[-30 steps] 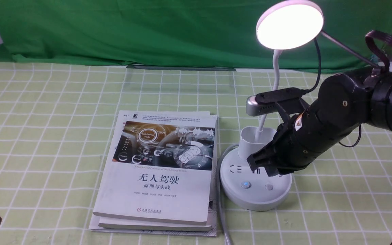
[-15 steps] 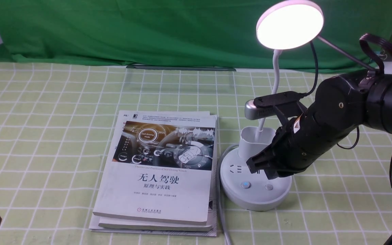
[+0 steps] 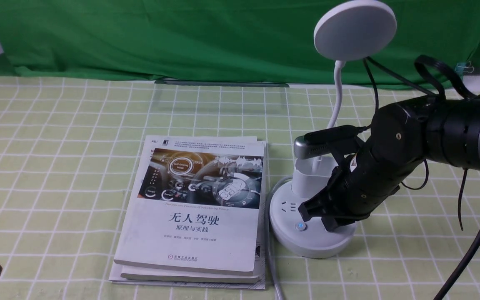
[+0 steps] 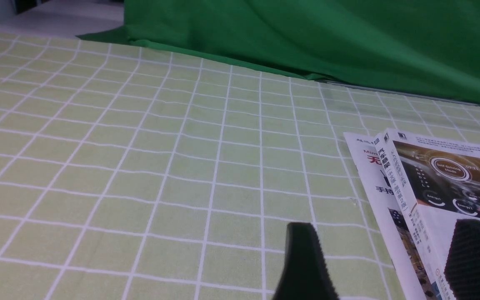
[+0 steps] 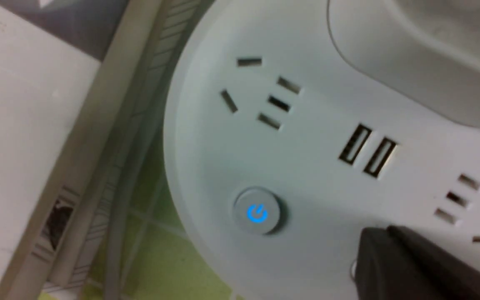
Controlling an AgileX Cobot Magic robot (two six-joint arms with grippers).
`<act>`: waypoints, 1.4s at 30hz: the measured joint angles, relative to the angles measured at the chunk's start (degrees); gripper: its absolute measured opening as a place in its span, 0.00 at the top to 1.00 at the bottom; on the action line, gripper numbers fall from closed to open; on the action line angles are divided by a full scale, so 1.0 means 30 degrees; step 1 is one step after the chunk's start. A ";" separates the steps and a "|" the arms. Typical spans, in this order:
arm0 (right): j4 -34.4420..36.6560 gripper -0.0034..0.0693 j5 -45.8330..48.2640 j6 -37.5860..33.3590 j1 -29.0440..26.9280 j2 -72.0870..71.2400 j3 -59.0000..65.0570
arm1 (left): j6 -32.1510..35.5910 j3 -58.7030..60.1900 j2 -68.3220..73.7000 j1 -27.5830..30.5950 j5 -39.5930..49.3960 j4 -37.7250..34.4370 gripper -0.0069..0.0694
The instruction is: Turn off the desk lamp on the green coffee tablecloth by hand.
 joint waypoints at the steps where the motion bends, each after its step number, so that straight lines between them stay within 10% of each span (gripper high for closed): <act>1: -0.0046 0.88 0.0000 -0.0023 0.0000 -0.0080 0.0000 | 0.0000 0.0000 0.0000 0.0000 0.0000 0.0000 0.37; 42: -0.1597 0.90 -0.1807 0.2223 -0.0050 -1.5930 0.8483 | 0.0000 0.0000 0.0000 0.0000 0.0000 0.0000 0.37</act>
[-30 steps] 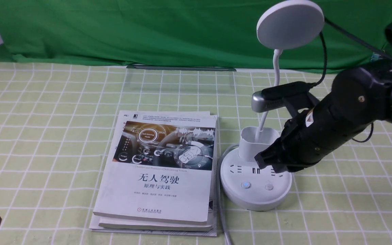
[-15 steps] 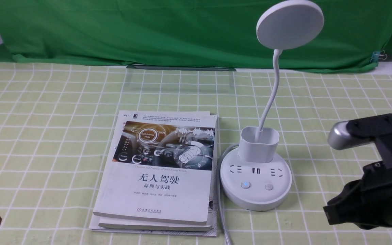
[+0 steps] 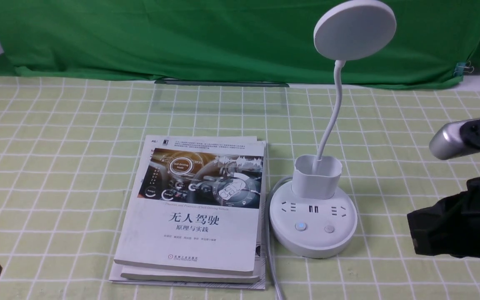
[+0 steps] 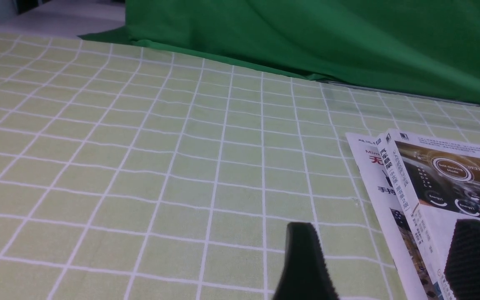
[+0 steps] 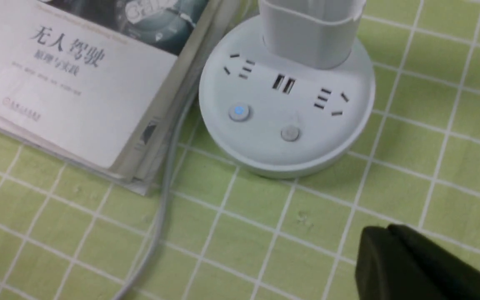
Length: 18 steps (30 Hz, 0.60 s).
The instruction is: Turn off the desk lamp on the green coffee tablecloth by hand.
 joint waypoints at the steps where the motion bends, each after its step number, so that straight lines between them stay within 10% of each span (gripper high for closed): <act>1: -0.0135 0.90 -0.0241 -0.0069 -0.0118 -0.0296 0.0230 | 0.0000 0.0000 0.0000 0.0000 0.0000 0.0000 0.37; 18: -0.0485 0.90 -0.4662 -0.1567 -0.8467 -1.7955 1.3200 | 0.0000 0.0000 0.0000 0.0000 0.0000 0.0000 0.37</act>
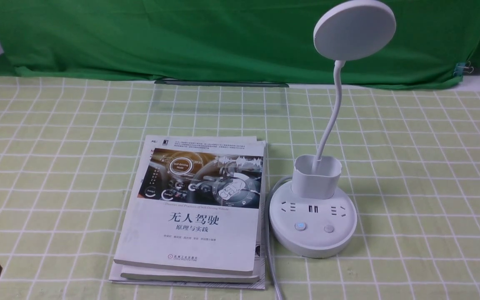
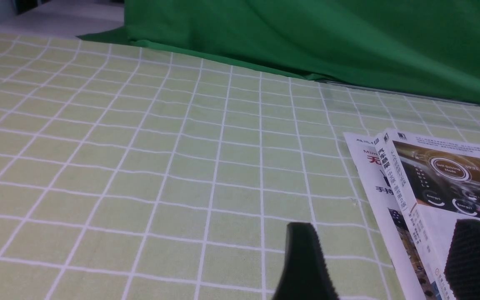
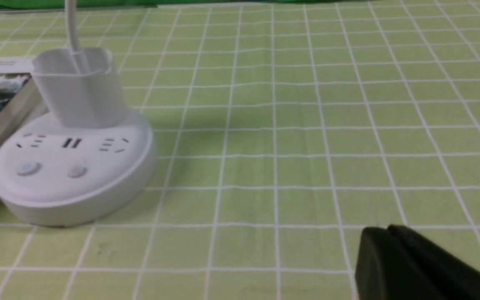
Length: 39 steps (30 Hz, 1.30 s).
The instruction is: Turn off the desk lamp on the green coffee tablecloth by hand.
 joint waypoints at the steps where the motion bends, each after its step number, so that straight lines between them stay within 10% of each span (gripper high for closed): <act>1: 0.0000 0.90 0.0000 0.0000 -0.0032 -0.0001 0.0093 | 0.0000 0.0000 0.0000 0.0000 0.0000 0.0000 0.37; 39: -0.0061 0.85 -0.0260 -0.0649 -0.0272 -0.1096 0.0844 | 0.0000 0.0000 0.0000 0.0000 0.0000 0.0000 0.37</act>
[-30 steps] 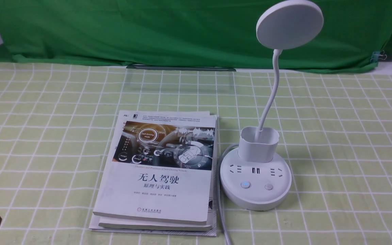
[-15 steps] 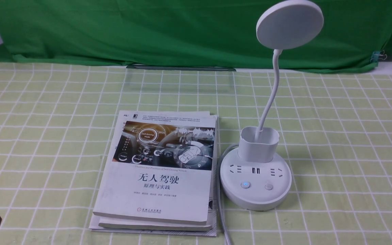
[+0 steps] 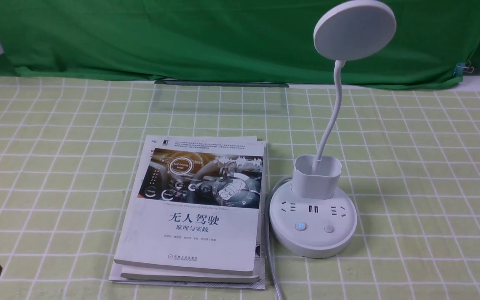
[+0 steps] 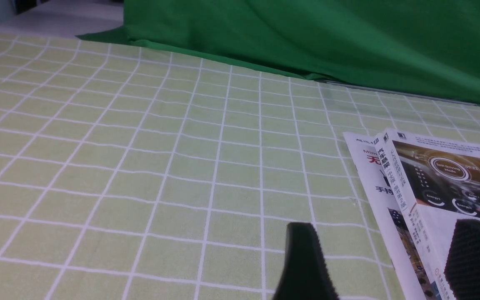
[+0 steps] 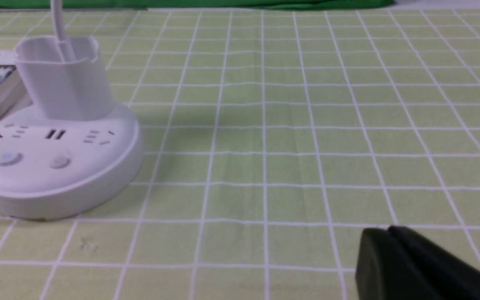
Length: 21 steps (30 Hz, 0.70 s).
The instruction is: Turn off the desk lamp on the green coffee tablecloth by hand.
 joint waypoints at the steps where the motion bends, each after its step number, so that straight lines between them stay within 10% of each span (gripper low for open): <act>1: 0.0000 0.85 0.0000 -0.0041 0.0000 0.0000 0.0000 | 0.0000 0.0000 0.0000 0.0000 0.0000 0.0000 0.37; 21: 0.0000 0.77 0.0000 -0.0061 0.0000 0.0000 0.0000 | 0.0000 0.0000 0.0000 0.0000 0.0000 0.0000 0.37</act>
